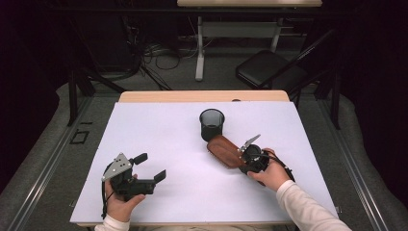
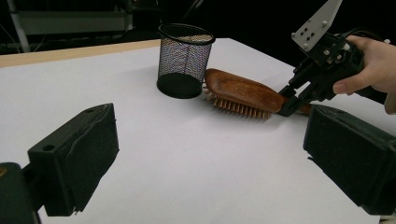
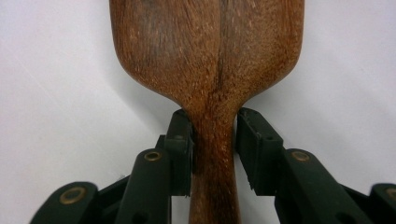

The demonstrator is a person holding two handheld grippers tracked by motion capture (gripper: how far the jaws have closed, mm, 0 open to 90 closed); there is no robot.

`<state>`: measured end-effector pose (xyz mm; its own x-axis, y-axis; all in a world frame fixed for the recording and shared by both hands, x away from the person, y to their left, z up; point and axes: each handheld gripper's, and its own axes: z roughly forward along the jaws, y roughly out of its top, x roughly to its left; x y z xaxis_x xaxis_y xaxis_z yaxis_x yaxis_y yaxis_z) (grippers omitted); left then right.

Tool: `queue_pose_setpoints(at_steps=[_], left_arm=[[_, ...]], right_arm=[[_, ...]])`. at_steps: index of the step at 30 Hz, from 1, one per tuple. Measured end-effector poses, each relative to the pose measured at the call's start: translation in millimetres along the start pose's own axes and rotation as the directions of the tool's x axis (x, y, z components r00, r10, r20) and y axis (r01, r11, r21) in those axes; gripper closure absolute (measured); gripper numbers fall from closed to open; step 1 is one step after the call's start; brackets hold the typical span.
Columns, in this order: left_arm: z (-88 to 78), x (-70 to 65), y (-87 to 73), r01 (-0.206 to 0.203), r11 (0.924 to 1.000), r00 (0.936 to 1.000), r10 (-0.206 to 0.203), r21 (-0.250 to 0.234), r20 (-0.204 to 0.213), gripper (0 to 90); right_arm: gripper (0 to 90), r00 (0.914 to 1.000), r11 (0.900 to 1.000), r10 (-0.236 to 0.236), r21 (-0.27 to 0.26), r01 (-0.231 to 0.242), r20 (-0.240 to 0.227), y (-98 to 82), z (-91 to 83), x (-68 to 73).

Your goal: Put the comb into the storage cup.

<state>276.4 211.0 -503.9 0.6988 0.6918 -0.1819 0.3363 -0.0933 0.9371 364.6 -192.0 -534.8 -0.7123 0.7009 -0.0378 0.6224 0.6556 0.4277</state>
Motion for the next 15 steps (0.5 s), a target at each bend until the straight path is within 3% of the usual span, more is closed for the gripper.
queue_pose_setpoints(at_steps=[15], left_arm=[[0.4,0.4,-0.2,0.004,1.0,1.0,-0.004,0.0,0.004,3.3]], right_arm=[[72.0,0.9998,1.0,0.002,0.002,-0.002,-0.02,0.0,0.1,-0.8]])
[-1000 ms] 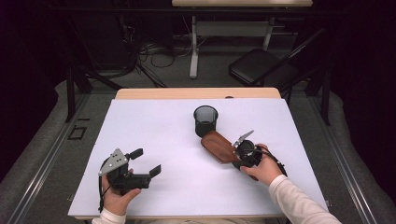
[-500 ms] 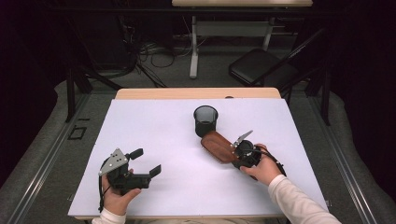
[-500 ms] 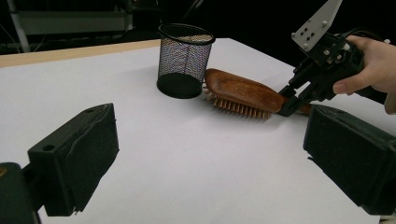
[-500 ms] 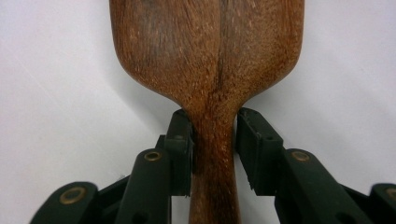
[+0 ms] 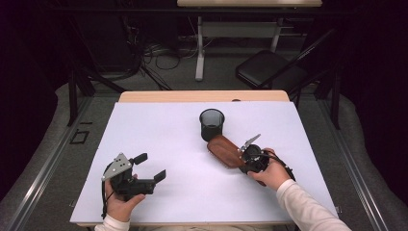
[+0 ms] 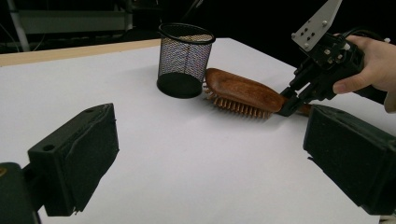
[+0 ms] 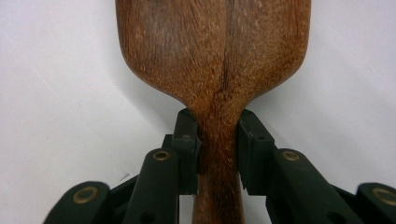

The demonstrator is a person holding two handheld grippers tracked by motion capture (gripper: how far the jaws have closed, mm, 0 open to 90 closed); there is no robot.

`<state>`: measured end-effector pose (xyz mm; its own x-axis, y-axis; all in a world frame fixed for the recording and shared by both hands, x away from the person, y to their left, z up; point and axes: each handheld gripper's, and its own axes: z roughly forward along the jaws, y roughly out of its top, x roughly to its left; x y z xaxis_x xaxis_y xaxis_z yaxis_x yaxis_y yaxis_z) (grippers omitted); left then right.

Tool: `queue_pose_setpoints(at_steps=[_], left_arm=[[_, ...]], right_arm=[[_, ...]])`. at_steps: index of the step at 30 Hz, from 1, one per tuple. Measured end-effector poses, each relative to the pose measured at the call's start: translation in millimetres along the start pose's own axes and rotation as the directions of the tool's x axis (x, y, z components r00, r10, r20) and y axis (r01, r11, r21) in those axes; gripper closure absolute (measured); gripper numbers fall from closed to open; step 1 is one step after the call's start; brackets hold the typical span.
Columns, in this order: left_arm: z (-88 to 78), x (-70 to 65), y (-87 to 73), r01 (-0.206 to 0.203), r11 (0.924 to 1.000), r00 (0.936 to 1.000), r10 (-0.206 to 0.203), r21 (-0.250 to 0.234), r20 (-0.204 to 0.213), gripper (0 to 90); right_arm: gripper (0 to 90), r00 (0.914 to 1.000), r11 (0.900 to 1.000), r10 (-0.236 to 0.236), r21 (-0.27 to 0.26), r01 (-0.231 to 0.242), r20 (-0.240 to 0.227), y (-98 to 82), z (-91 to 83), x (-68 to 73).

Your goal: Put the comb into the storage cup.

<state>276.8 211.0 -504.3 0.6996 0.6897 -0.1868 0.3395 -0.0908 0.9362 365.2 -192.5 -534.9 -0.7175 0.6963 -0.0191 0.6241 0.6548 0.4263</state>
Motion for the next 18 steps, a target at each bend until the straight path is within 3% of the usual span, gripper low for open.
queue_pose_setpoints(at_steps=[5,8,9,18], left_arm=[[0.1,0.1,-0.1,0.001,1.0,1.0,-0.001,-0.001,0.0,3.3],[0.0,0.1,-0.1,0.0,1.0,1.0,0.0,0.001,-0.002,3.3],[0.0,0.1,-0.1,0.0,1.0,1.0,0.0,0.001,-0.002,3.3],[-0.1,0.6,-0.2,0.003,1.0,1.0,-0.002,0.003,-0.005,3.3]], right_arm=[[72.2,1.0,1.0,0.003,-0.005,-0.003,0.006,-0.1,0.4,1.5],[72.2,1.0,1.0,-0.001,0.031,0.001,0.004,1.5,-1.6,0.7],[72.3,1.0,1.0,0.002,0.01,-0.002,0.002,1.0,-0.2,0.8],[72.5,0.9999,1.0,0.012,0.012,-0.012,-0.01,1.3,-0.3,0.0]])
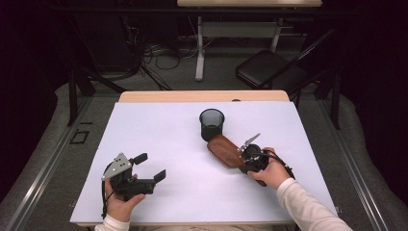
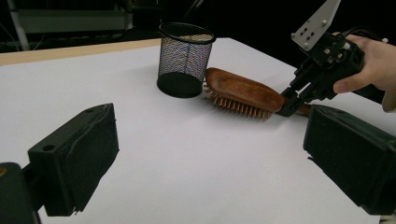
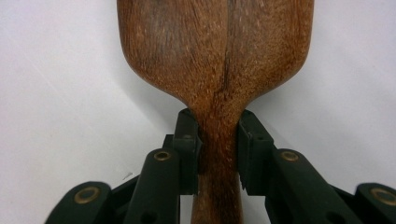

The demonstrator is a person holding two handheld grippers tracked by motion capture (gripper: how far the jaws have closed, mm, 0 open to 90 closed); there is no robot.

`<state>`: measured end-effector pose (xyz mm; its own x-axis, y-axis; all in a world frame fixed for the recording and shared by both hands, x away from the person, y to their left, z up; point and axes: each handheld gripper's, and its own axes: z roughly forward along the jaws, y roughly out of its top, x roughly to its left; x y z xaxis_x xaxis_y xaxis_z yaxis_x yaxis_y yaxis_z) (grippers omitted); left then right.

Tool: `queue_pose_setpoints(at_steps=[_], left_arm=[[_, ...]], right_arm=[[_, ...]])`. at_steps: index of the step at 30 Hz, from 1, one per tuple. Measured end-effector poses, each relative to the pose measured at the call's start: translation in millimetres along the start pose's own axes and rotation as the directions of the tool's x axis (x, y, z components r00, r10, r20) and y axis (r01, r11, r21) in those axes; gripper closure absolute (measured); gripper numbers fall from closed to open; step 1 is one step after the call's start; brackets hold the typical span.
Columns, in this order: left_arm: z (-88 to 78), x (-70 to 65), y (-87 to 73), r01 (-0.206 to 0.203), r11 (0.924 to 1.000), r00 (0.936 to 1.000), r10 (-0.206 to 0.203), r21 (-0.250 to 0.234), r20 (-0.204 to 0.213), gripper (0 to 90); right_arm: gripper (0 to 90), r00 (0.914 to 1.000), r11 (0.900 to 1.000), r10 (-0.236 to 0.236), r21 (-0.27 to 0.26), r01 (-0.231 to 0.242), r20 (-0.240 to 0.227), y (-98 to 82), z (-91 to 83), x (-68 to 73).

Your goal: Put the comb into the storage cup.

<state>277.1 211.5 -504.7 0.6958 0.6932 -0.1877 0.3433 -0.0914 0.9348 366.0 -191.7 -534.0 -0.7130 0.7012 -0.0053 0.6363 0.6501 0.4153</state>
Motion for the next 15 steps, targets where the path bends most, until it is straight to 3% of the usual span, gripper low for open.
queue_pose_setpoints(at_steps=[15], left_arm=[[0.1,0.1,-0.1,-0.001,1.0,1.0,0.001,0.001,-0.001,3.3]], right_arm=[[72.8,1.0,1.0,-0.006,-0.027,0.006,0.006,-2.3,-2.2,1.1]])
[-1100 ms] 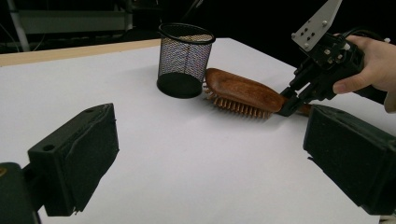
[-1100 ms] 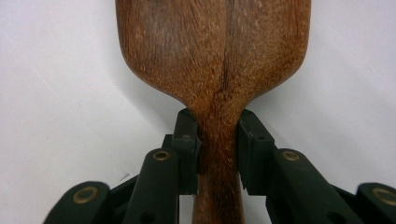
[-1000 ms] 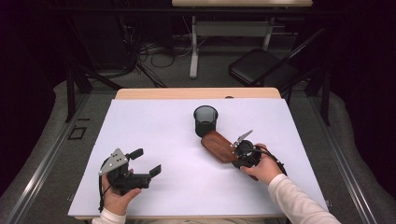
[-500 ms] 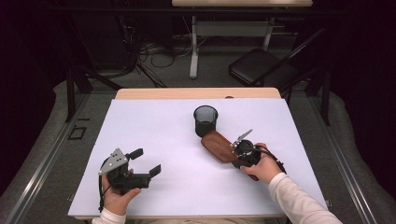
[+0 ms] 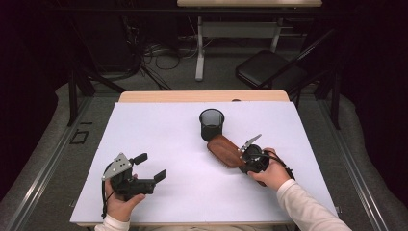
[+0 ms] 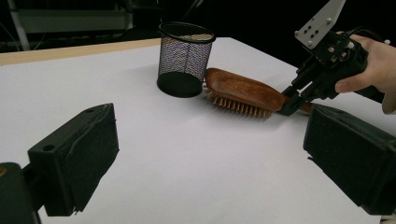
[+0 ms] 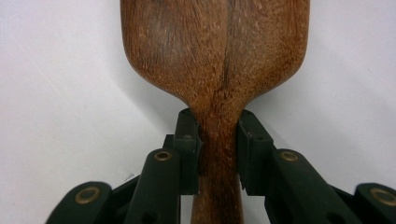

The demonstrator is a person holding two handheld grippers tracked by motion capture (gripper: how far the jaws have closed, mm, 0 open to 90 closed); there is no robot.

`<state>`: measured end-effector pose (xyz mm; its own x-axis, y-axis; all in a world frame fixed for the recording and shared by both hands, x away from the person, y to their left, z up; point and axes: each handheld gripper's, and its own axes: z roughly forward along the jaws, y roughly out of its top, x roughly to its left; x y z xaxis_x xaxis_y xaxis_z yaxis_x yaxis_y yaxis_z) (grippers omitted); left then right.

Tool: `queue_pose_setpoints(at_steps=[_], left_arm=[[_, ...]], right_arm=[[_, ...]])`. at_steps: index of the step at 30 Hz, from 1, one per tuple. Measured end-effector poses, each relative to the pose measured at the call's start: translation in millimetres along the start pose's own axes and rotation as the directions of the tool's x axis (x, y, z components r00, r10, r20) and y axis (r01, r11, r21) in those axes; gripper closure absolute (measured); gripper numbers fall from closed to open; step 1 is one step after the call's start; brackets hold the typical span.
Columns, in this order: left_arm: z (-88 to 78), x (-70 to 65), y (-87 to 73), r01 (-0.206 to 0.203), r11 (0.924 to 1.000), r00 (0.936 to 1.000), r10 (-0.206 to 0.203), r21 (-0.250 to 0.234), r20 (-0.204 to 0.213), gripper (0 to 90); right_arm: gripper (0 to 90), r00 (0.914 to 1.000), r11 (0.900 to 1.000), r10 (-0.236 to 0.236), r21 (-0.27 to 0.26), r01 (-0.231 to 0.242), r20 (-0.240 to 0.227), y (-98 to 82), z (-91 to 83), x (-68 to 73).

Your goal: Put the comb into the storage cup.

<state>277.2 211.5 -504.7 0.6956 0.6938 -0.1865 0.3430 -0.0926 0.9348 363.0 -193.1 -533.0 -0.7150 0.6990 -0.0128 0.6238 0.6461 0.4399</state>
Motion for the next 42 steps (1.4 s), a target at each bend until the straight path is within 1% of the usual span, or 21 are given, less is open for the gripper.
queue_pose_setpoints(at_steps=[6,8,11,15,16,18,19,21,32,33,42], left_arm=[[0.0,-0.1,0.0,-0.001,1.0,1.0,0.001,0.0,0.0,3.3],[0.1,0.1,0.0,-0.001,1.0,1.0,0.001,0.0,0.002,3.3],[0.2,0.2,0.0,0.0,1.0,1.0,0.0,0.0,0.002,3.3],[0.1,0.0,0.0,-0.002,1.0,1.0,0.002,0.001,0.001,3.3],[0.1,0.0,0.0,-0.001,1.0,1.0,0.001,0.001,0.002,3.3],[-0.1,0.0,0.0,-0.002,1.0,1.0,0.002,0.001,-0.002,3.5],[-0.1,0.0,0.0,-0.001,1.0,1.0,0.001,0.001,-0.002,3.6],[-0.1,0.1,0.0,0.0,1.0,1.0,0.0,0.001,-0.002,3.6],[0.2,0.1,-0.1,-0.001,1.0,1.0,0.001,0.001,-0.001,3.7],[0.3,0.1,-0.1,-0.001,1.0,1.0,0.001,0.001,-0.001,3.7],[0.3,0.9,-0.4,0.004,1.0,1.0,-0.004,0.003,-0.005,4.4]], right_arm=[[72.8,0.9997,1.0,0.023,-0.018,-0.023,-0.013,-1.9,-1.3,-0.3],[72.7,0.9999,1.0,0.012,-0.026,-0.012,-0.012,-2.4,-1.6,-0.7],[72.8,0.9999,1.0,0.015,-0.026,-0.015,-0.009,-2.8,-3.0,0.1],[72.7,0.9998,0.999,0.014,-0.04,-0.015,-0.013,-3.4,-4.5,0.5],[72.7,0.9998,0.999,0.011,-0.034,-0.012,-0.014,-3.5,-5.2,0.4],[72.7,0.9998,0.999,0.015,-0.05,-0.016,-0.013,-4.1,-5.2,1.6],[72.7,0.9999,0.998,0.007,-0.059,-0.008,-0.014,-4.7,-5.1,1.3],[72.7,0.9999,0.998,0.01,-0.059,-0.011,-0.014,-5.2,-6.2,2.3],[72.7,0.9994,0.993,0.026,-0.114,-0.028,-0.024,-8.1,-12.9,5.8],[72.7,0.9995,0.993,0.018,-0.117,-0.021,-0.028,-8.2,-13.7,6.0],[72.6,0.9992,0.987,0.019,-0.159,-0.024,-0.036,-9.2,-18.4,11.5]])
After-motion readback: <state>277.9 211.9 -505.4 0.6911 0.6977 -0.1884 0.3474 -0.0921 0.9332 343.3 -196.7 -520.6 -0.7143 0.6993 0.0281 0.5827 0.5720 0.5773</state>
